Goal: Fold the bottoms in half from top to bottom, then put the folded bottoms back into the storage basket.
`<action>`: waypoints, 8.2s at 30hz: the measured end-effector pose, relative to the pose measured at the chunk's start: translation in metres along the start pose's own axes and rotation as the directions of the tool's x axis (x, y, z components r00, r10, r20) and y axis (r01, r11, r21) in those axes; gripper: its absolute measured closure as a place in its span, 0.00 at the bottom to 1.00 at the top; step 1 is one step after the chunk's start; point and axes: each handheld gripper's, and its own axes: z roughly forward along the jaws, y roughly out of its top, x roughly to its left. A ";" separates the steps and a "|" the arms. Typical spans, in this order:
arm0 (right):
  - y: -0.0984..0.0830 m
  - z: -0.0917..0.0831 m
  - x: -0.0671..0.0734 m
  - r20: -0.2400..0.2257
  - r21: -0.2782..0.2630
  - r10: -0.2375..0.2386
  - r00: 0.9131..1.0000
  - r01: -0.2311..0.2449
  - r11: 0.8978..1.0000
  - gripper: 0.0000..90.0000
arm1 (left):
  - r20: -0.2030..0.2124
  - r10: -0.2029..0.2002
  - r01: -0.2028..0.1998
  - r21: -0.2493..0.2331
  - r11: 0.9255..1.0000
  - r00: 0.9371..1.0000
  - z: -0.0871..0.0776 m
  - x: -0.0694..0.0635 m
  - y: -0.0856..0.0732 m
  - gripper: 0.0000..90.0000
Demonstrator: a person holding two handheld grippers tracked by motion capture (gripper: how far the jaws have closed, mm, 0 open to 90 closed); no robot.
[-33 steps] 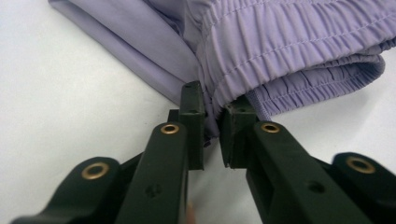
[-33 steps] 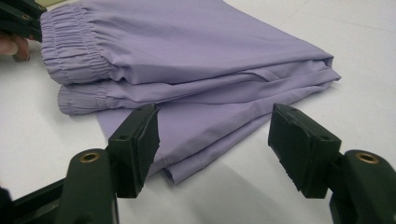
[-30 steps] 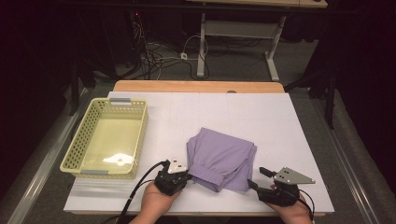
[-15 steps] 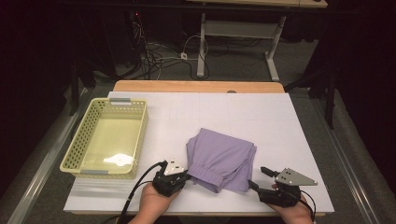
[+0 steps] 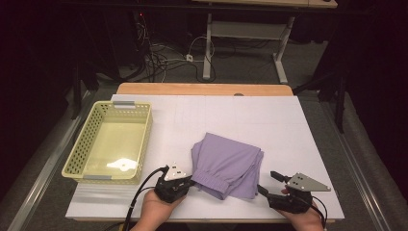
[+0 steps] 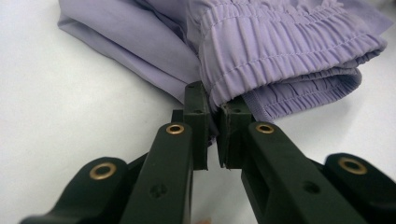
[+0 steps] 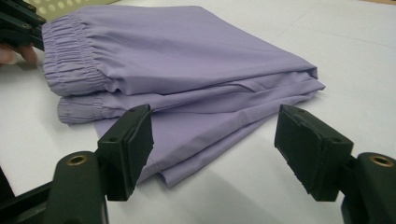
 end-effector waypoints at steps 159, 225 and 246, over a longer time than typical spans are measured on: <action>0.061 0.125 0.021 -0.101 0.109 -0.036 0.994 0.047 0.993 0.95 | -0.065 0.081 -0.027 0.595 0.804 0.995 -0.054 0.029 0.043 0.91; 0.102 0.148 0.044 -0.143 0.097 -0.090 0.986 0.104 0.990 0.95 | -0.081 0.045 0.023 0.691 0.722 0.996 -0.074 0.056 0.071 0.91; 0.126 0.138 0.042 -0.153 0.082 -0.088 0.984 0.102 0.991 0.95 | -0.048 0.023 0.018 0.715 0.699 0.999 -0.092 0.064 0.097 0.91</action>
